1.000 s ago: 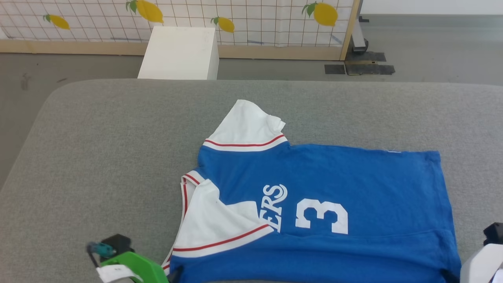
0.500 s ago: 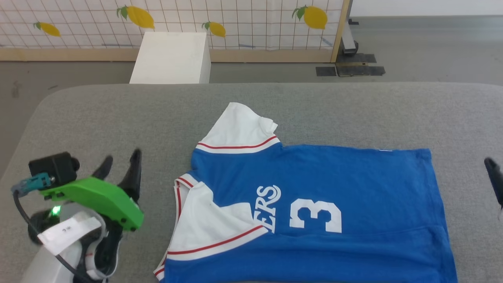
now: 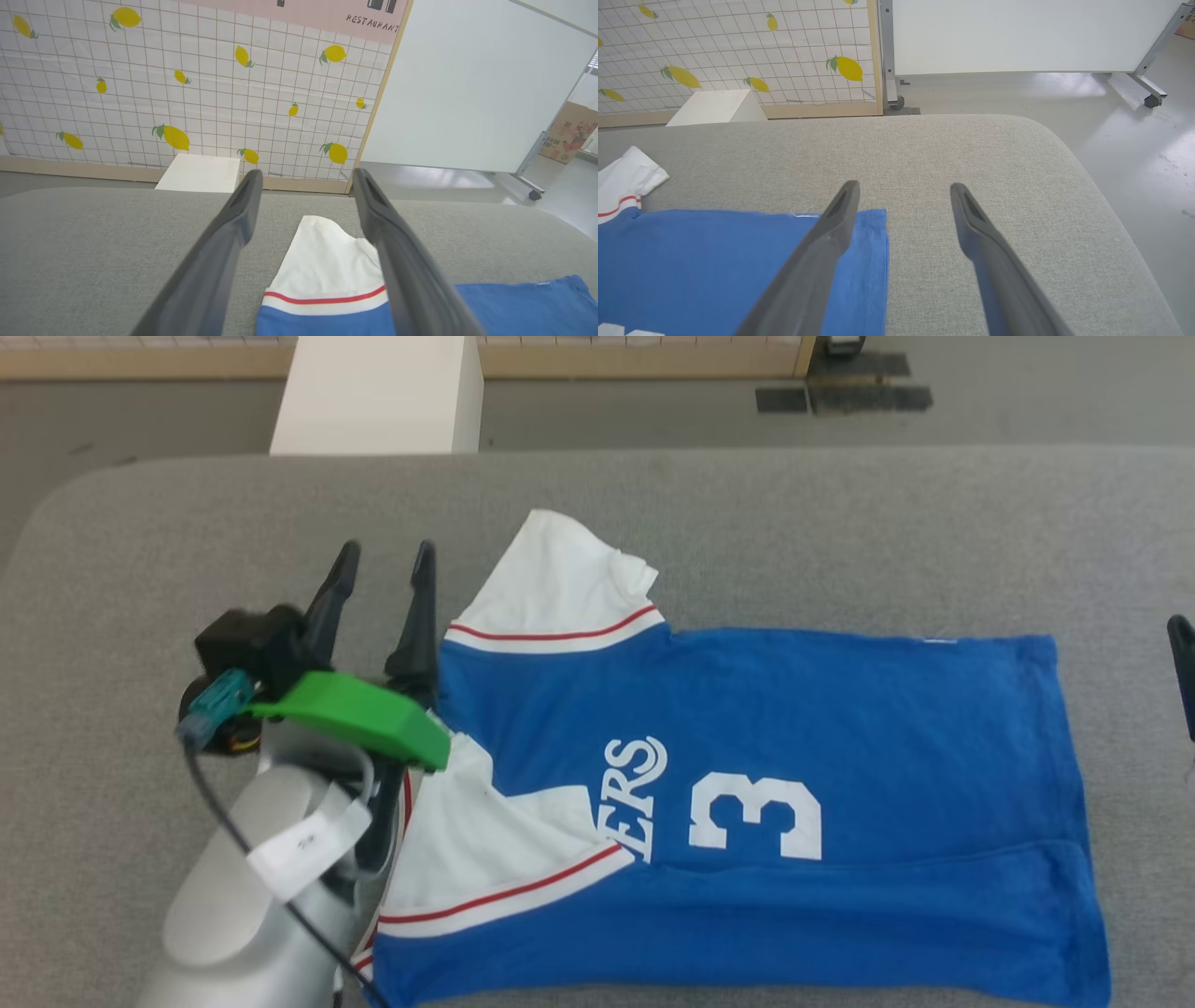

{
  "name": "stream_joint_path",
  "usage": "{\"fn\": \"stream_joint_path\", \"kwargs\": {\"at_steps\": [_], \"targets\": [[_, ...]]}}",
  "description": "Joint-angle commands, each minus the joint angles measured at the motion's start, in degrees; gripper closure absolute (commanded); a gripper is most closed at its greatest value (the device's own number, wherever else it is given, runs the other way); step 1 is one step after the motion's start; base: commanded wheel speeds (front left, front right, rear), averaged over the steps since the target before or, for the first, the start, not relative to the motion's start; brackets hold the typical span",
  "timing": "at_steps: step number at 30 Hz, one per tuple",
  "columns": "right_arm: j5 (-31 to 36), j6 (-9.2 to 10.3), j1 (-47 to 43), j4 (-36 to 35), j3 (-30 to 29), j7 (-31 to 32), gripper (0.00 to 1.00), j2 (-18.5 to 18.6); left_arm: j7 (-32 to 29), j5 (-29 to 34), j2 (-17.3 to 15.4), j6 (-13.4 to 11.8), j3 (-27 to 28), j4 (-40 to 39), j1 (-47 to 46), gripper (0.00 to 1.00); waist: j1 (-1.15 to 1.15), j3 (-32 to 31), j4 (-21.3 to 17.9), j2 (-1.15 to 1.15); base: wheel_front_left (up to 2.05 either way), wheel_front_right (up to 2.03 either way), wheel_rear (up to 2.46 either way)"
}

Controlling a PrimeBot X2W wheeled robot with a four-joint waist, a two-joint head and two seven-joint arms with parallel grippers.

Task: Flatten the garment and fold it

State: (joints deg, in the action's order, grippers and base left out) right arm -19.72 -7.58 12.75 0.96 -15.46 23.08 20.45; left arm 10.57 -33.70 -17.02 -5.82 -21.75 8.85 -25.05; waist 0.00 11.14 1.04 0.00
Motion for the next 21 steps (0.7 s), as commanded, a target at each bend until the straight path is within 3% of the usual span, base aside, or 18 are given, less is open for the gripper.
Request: {"fn": "stream_joint_path", "kwargs": {"at_steps": [1,6,12,21], "targets": [[-0.31,0.09,1.53,0.3,0.21,-0.6,0.0,0.23,0.73,0.38,0.94,1.1,-0.45,2.23,-2.82,0.0,0.0,3.8,0.03,0.0,0.0,0.0,0.0],[-0.5,0.09,3.94,0.53,1.39,-0.67,0.0,0.75,-0.45,1.06,3.49,3.74,-2.68,11.77,-11.8,0.0,0.0,7.62,-0.31,0.0,0.0,0.0,0.0],[-0.76,0.09,7.34,-0.53,4.09,-0.18,0.0,0.63,-9.55,0.76,5.77,5.46,-4.6,24.09,-25.55,0.0,0.0,12.39,-1.9,0.0,0.0,0.0,0.0],[-1.57,0.09,10.01,-3.07,7.68,0.53,0.0,0.51,-33.45,0.21,6.48,2.45,-6.63,39.83,-42.59,0.0,0.0,17.86,-5.67,0.0,0.0,0.0,0.0]]}}
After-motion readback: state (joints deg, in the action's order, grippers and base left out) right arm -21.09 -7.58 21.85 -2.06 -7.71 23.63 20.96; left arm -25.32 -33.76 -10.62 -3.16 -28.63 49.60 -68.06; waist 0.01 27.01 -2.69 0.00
